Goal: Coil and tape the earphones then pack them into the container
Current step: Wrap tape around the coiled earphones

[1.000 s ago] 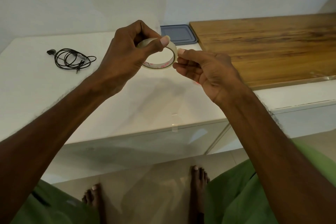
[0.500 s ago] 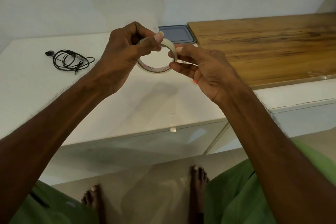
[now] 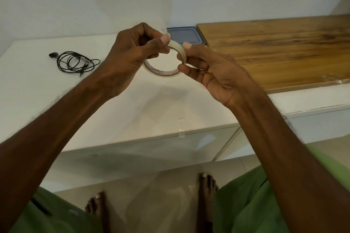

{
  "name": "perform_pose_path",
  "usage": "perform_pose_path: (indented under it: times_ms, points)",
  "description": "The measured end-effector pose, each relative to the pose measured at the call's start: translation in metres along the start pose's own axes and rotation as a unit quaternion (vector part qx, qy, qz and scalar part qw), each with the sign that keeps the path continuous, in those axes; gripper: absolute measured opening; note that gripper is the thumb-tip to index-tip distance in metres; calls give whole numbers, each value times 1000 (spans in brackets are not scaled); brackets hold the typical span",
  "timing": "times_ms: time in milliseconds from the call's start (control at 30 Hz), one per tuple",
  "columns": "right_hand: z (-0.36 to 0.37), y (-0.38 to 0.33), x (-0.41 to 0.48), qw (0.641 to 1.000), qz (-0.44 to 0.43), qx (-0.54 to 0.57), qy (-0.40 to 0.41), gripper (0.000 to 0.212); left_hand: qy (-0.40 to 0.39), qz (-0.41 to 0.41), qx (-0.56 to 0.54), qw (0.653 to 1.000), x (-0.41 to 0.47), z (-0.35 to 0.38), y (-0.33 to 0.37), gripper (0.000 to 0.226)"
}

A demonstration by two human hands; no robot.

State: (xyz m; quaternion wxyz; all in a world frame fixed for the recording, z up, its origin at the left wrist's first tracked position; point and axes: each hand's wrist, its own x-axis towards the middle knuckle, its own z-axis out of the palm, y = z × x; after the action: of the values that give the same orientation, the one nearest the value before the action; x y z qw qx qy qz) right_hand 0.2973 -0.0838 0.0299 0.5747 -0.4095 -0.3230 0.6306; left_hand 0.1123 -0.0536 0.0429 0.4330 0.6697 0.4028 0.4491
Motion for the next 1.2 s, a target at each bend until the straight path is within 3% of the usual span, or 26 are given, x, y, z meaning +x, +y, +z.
perform_pose_path:
  times_ms: [233, 400, 567, 867, 1000, 1067, 1200]
  points:
    - [-5, -1, 1, 996, -10, -83, -1, 13, -115, -37, 224, 967, -5, -10, 3, 43]
    - [-5, -3, 1, 981, -29, -189, -23, 16, -160, -60, 198, 965, -10, -8, 5, 35]
    - [1, 0, -1, 963, -56, -264, -8, 11, -148, -59, 182, 970, -12, -8, 2, 26]
    - [7, 3, 1, 951, -73, -298, 41, 11, -125, -35, 165, 978, -15, -4, -4, 17]
    - [3, -4, -2, 978, -92, -188, 8, 14, -84, -23, 136, 987, -13, -4, -1, 14]
    - [2, -5, -3, 980, -103, -168, 31, 13, -66, -20, 138, 988, -11, -2, -2, 11]
    - [1, 1, -4, 937, -164, -292, 101, 27, -61, -28, 142, 988, -14, 2, -5, 22]
